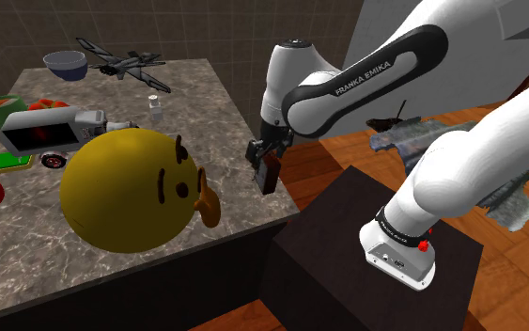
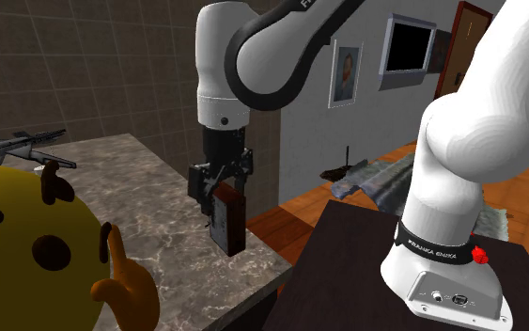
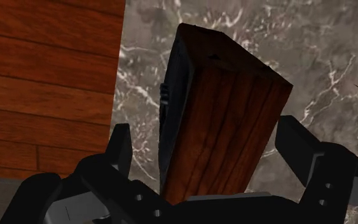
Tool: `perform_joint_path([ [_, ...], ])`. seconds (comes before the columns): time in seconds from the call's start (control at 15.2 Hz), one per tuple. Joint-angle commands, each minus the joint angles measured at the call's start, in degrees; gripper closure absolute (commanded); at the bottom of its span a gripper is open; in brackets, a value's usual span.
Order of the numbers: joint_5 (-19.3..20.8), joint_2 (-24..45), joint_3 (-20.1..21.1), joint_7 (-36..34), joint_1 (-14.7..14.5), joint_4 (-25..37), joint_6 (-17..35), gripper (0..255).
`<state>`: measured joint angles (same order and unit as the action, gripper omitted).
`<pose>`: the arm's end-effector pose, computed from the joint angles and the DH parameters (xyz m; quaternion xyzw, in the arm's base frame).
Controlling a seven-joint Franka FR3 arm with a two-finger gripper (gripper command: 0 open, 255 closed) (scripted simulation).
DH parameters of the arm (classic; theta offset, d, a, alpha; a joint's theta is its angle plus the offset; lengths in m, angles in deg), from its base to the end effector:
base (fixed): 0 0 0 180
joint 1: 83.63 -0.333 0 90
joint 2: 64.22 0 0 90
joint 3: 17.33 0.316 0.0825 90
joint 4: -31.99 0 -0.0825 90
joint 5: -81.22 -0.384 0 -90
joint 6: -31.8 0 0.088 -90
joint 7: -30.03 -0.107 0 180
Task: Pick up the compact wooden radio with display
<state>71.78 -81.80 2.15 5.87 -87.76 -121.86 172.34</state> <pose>0.3726 0.1562 0.3319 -0.9968 0.0726 -0.0278 0.0162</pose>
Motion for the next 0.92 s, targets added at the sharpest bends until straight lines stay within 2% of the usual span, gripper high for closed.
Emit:
perform_joint_path([
  [0.0,0.0,0.2,0.0,0.0,0.0,-0.1,0.4,255],
  [0.59,0.1,0.4,0.1,0.0,0.1,-0.1,0.5,255],
  [0.86,-0.2,-2.3,-0.5,0.3,-0.2,1.2,-3.4,255],
])
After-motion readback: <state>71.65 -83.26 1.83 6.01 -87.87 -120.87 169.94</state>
